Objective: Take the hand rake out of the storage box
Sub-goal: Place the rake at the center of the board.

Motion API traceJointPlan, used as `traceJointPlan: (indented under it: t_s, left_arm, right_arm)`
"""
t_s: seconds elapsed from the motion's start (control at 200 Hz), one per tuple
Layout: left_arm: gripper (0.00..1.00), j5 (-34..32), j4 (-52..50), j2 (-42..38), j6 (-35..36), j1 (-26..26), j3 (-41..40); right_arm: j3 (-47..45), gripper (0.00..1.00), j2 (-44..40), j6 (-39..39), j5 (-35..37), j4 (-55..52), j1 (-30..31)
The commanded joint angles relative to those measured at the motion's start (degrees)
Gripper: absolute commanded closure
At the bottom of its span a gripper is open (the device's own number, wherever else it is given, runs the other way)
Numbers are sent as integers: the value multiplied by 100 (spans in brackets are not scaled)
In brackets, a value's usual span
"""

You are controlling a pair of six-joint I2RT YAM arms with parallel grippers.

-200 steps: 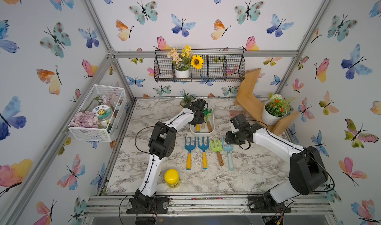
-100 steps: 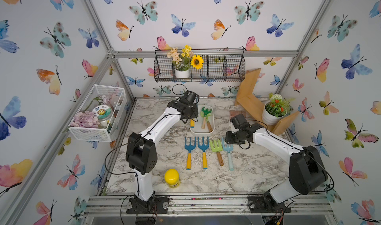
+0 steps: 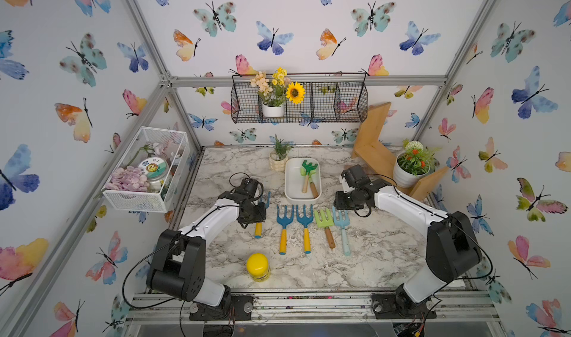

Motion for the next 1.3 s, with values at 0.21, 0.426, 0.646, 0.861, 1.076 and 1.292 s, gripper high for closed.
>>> traceJointPlan:
  t_s: [0.21, 0.426, 0.646, 0.861, 1.076, 1.292]
  left_arm:
    - [82, 785, 994, -354, -214, 13, -927]
    - [82, 764, 1136, -179, -240, 13, -1030]
    - [80, 711, 1096, 24, -293, 13, -1077]
    - [78, 572, 1024, 184, -294, 13, -1043]
    - [68, 314, 898, 327, -319, 13, -974]
    - [60, 54, 611, 183, -286, 13, -749]
  right_arm:
    - [365, 54, 178, -138, -14, -204, 28]
    - [489, 54, 277, -155, -113, -163, 28]
    - [951, 54, 474, -223, -98, -249, 28]
    - [1731, 55, 792, -278, -171, -374, 36]
    - [2587, 55, 1381, -195, -129, -422, 299]
    - [3109, 55, 1946, 158, 21, -133, 499]
